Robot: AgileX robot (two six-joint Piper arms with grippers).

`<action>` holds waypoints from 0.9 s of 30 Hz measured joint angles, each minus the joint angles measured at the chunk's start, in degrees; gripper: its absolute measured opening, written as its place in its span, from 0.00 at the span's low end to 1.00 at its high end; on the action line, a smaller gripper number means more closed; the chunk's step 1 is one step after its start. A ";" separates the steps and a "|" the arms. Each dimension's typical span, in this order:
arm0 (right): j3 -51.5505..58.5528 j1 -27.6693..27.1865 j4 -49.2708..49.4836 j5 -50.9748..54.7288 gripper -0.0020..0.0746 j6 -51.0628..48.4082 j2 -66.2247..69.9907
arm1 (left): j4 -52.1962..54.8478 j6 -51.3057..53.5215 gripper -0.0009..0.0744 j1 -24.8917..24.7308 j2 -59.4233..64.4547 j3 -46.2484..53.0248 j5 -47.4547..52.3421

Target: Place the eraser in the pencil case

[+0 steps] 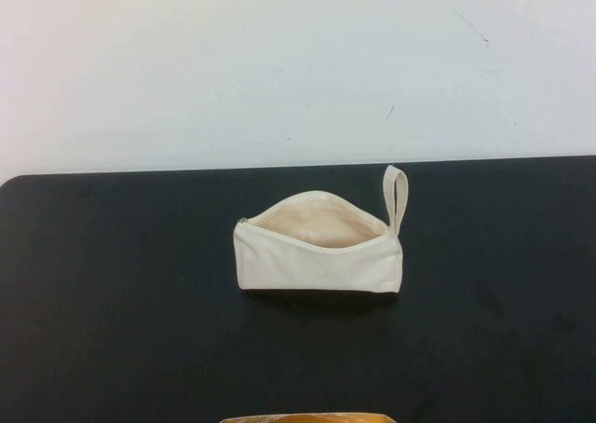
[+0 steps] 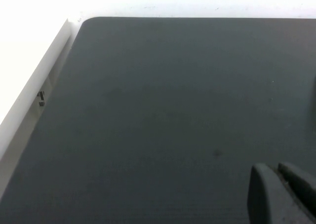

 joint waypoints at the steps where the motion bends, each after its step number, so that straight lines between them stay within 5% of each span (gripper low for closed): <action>1: 0.00 -1.47 -0.84 0.77 0.02 0.78 -0.84 | 0.00 0.00 0.01 0.00 0.00 0.00 0.00; 11: 1.91 -16.37 -5.09 10.61 0.02 2.26 -8.62 | 0.00 0.00 0.01 0.00 0.00 0.00 0.00; 27: 2.69 -17.50 -6.22 15.59 0.02 3.84 -12.56 | 0.00 0.00 0.01 0.00 0.00 0.00 0.11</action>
